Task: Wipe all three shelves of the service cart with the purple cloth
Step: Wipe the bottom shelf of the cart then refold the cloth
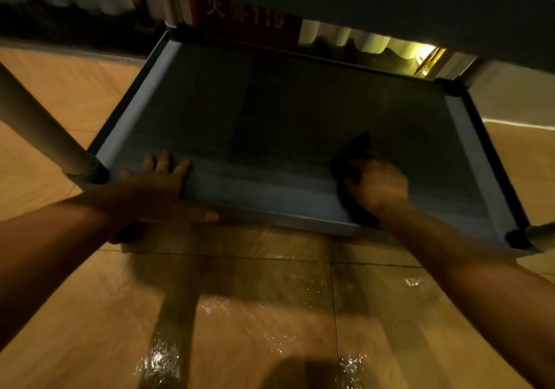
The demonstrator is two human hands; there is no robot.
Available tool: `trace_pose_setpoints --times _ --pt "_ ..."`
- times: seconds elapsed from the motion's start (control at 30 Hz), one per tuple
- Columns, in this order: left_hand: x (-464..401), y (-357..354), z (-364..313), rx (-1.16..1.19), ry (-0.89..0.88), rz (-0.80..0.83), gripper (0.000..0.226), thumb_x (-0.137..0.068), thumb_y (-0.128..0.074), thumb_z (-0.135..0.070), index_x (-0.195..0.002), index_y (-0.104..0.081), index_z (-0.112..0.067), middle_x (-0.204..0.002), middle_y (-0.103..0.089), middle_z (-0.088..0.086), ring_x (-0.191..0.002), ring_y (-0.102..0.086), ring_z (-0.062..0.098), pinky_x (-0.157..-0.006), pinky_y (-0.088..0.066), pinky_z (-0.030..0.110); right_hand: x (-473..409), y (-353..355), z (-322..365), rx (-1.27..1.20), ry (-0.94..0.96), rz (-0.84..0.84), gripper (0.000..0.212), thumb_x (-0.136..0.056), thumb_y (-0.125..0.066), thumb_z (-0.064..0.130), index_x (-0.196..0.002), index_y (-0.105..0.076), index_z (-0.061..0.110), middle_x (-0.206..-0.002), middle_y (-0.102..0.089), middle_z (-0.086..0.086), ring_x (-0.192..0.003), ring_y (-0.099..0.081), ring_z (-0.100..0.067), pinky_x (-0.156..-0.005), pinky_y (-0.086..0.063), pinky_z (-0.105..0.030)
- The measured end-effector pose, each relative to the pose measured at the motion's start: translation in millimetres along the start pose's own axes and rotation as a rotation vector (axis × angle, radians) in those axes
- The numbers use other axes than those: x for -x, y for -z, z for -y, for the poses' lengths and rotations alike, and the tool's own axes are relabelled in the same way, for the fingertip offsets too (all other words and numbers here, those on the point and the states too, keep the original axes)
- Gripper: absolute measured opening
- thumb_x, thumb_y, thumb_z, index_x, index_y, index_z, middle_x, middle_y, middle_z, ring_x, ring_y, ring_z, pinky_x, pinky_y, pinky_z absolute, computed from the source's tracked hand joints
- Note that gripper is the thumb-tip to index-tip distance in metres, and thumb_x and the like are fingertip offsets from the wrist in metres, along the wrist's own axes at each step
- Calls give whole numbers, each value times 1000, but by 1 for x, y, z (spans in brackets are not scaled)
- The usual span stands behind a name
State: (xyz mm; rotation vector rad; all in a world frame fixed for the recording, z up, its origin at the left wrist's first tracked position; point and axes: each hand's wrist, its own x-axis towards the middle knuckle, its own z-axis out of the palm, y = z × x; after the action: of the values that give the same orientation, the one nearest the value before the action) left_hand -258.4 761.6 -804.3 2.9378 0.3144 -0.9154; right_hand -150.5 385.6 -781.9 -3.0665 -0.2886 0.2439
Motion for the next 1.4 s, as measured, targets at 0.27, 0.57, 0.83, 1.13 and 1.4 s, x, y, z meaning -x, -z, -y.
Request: trace_pose_setpoints --times 0.27,0.57,0.83,1.13,1.4 --pt "-9 -13 -71 73 -57 -140 148 -36 -3 -109 -159 7 -27 -168 16 1 -154 14 28 -117 -5 70 -15 -26 121 -9 272 24 55 -95 -54 41 -149 -43 37 -165 -26 -7 -148 -26 -39 -115 -33 -55" --pt "-13 -28 -63 86 -40 -216 143 -39 3 -109 -159 2 -30 -169 13 -1 -154 14 23 -119 1 66 -15 -13 -101 178 -145 11 45 -106 -34 32 -149 -40 42 -164 -25 -9 -140 -36 -41 -110 -40 -55" --pt "0 -15 -68 106 -35 -120 142 -41 -3 -109 -158 9 -31 -167 21 -1 -153 19 23 -120 2 63 8 10 -140 81 -455 34 46 -99 -54 27 -144 -46 21 -150 -39 -17 -135 -42 -42 -109 -42 -55" --pt "45 16 -108 750 -270 -624 86 -84 -52 -60 -154 -33 -15 -153 -41 19 -133 -47 37 -109 -39 46 97 35 17 -318 98 -223 68 -78 -72 36 -141 -49 34 -138 -56 -2 -119 -58 -28 -93 -54 -43" --pt "88 26 -151 1355 -376 308 75 -40 -72 -91 -86 -81 -32 -109 -77 4 -101 -73 21 -93 -52 39 172 25 88 -491 376 -128 76 -68 -77 25 -136 -43 30 -138 -47 7 -121 -52 -18 -100 -50 -33"
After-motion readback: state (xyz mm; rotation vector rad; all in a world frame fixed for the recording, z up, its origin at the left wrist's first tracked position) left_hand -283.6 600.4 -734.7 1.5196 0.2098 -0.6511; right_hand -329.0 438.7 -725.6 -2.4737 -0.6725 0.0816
